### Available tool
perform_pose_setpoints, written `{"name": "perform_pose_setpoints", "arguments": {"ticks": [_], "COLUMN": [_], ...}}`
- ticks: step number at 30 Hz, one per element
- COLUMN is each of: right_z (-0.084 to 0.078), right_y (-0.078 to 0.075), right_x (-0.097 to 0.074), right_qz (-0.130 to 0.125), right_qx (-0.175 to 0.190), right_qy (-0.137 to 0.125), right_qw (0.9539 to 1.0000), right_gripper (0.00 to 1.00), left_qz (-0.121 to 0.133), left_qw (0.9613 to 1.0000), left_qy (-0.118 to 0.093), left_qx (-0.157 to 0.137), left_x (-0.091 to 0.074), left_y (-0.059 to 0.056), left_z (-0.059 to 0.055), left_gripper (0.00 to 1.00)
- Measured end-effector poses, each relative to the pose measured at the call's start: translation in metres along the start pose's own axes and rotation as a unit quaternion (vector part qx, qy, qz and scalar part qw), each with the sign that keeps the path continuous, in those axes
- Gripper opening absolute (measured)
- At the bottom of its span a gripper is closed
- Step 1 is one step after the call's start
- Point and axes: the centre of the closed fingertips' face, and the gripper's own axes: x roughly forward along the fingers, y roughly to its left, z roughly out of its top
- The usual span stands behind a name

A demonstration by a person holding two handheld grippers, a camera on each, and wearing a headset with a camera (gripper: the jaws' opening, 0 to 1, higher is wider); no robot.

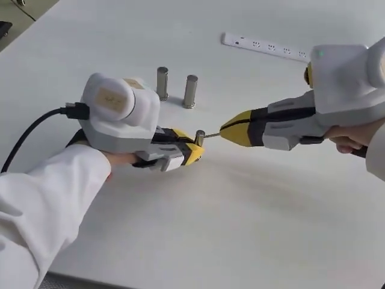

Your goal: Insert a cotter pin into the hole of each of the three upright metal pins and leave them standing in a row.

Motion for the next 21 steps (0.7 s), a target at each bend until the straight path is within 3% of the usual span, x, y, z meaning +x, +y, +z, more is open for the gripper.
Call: {"name": "perform_pose_setpoints", "arguments": {"ticks": [4,21], "right_z": [-0.001,-0.010], "right_y": [-0.001,0.001], "right_x": [0.002,0.015], "right_qz": [-0.002,-0.005], "right_qx": [0.016,0.032], "right_qy": [-0.020,-0.022], "right_qw": [0.9997,0.9992], "right_gripper": [0.00,0.00], "left_qz": [0.001,0.006], "left_qw": [1.0000,0.9999], "left_qy": [0.000,0.009], "left_qx": [-0.006,0.009], "left_x": [0.000,-0.001], "left_y": [0.001,0.002], "left_z": [-0.002,-0.007], "left_gripper": [0.08,0.07]}}
